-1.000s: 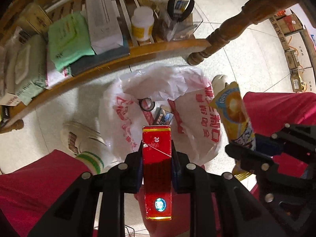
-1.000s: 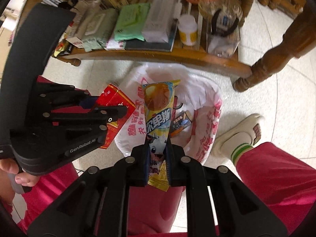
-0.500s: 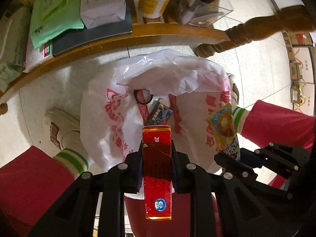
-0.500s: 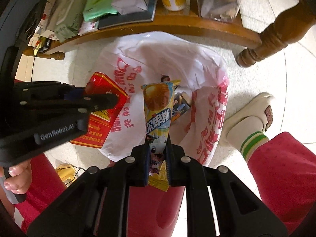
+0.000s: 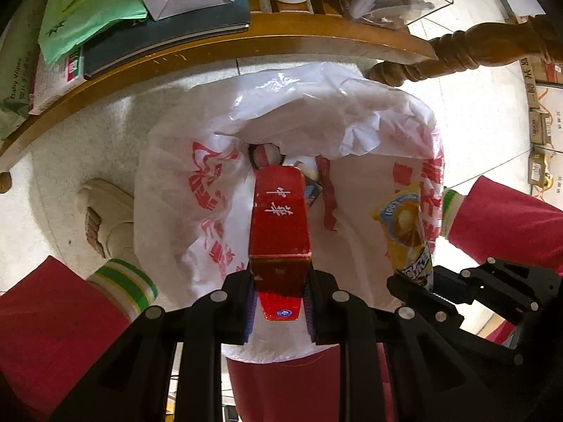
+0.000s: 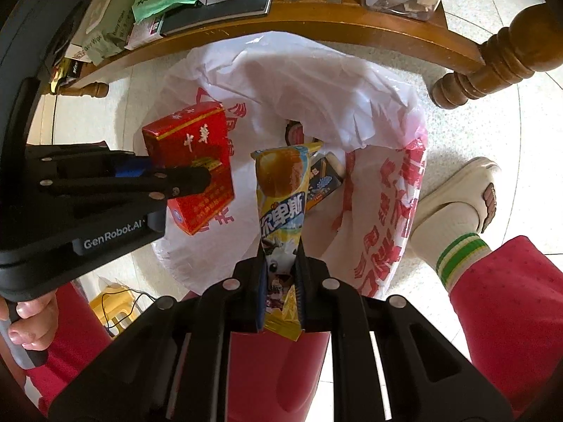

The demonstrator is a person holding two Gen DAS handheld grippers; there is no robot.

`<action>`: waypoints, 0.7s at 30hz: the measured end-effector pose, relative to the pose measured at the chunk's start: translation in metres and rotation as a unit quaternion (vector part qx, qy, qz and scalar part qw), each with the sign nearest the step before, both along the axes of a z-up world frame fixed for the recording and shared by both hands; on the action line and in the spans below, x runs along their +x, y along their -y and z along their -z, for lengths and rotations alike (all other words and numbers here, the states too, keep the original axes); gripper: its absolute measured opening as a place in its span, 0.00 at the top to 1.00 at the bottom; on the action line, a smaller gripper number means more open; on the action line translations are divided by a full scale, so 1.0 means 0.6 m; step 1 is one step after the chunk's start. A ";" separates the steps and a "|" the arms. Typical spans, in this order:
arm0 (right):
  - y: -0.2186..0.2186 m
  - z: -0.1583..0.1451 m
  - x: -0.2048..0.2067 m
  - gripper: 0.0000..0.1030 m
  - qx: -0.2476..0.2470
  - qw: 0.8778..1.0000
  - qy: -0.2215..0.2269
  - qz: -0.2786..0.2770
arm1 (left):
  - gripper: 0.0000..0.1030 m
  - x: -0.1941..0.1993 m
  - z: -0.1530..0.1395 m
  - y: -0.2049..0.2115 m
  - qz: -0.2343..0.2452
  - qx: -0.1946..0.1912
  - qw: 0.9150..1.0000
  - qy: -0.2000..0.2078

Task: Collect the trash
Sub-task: 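Open both grippers to drop the wrapper and red box into the bag, then raise both tools back over the table toward the remaining trash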

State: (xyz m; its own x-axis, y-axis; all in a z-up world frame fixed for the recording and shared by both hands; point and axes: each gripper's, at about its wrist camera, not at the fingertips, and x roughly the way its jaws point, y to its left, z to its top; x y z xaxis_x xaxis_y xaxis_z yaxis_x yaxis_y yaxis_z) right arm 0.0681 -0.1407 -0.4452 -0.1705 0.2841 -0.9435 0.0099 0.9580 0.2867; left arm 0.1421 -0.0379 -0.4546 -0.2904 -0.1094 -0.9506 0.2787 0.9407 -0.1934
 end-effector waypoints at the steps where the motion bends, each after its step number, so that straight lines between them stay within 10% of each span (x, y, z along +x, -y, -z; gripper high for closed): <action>1: 0.002 0.001 0.001 0.80 -0.002 1.000 -0.001 0.004 | 0.74 0.000 -0.001 0.001 0.004 0.001 1.000 0.001; 4: 0.010 -0.005 0.005 0.51 -0.006 1.000 0.010 0.018 | 0.48 -0.001 -0.010 0.006 0.016 0.011 1.000 0.018; 21: 0.000 -0.034 0.003 0.51 -0.008 0.999 0.034 0.008 | 0.46 -0.009 -0.039 0.000 0.029 0.017 0.998 0.046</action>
State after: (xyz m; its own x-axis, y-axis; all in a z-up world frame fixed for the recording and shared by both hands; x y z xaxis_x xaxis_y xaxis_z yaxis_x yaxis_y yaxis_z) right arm 0.0700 -0.1405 -0.4246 -0.1012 0.2713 -0.9571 0.0064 0.9622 0.2721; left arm 0.1366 -0.0377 -0.4314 -0.2070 -0.0617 -0.9764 0.3472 0.9284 -0.1323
